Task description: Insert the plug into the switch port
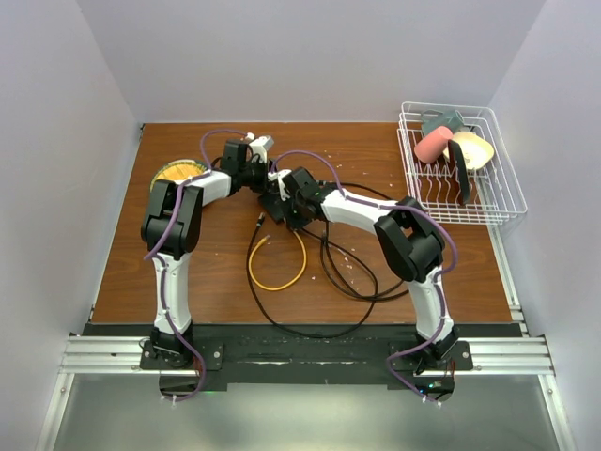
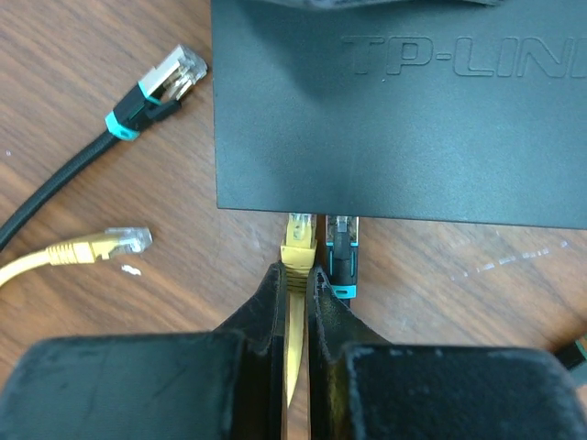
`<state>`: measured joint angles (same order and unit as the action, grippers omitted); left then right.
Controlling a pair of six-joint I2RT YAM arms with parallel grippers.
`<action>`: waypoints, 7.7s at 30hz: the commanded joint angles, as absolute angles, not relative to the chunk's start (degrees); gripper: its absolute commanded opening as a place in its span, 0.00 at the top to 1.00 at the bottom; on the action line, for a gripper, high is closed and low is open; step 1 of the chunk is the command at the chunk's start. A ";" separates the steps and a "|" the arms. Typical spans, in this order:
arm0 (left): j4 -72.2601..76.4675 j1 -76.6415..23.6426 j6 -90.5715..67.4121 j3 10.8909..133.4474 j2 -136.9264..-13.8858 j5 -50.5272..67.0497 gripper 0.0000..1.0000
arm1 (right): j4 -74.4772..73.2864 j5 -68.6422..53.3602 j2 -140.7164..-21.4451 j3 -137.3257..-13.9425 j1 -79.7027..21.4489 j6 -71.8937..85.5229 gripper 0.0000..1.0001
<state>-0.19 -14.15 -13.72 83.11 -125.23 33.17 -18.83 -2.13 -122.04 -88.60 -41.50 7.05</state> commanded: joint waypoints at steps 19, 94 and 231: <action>-9.49 -17.67 -12.31 78.75 -124.98 40.43 0.76 | -3.25 0.78 -114.70 -85.25 -40.08 5.89 1.00; -18.02 -25.58 -14.06 62.40 -122.08 49.83 0.97 | 26.90 9.14 -113.20 -88.15 -39.73 7.73 1.00; -9.23 -12.66 -21.09 71.72 -97.21 29.09 0.40 | 6.05 38.67 -65.31 -80.33 -28.04 -6.22 1.00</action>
<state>-11.40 -12.21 -20.49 72.20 -100.68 28.93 -0.93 33.80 -68.34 -77.49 -28.08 0.84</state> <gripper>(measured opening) 0.600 0.044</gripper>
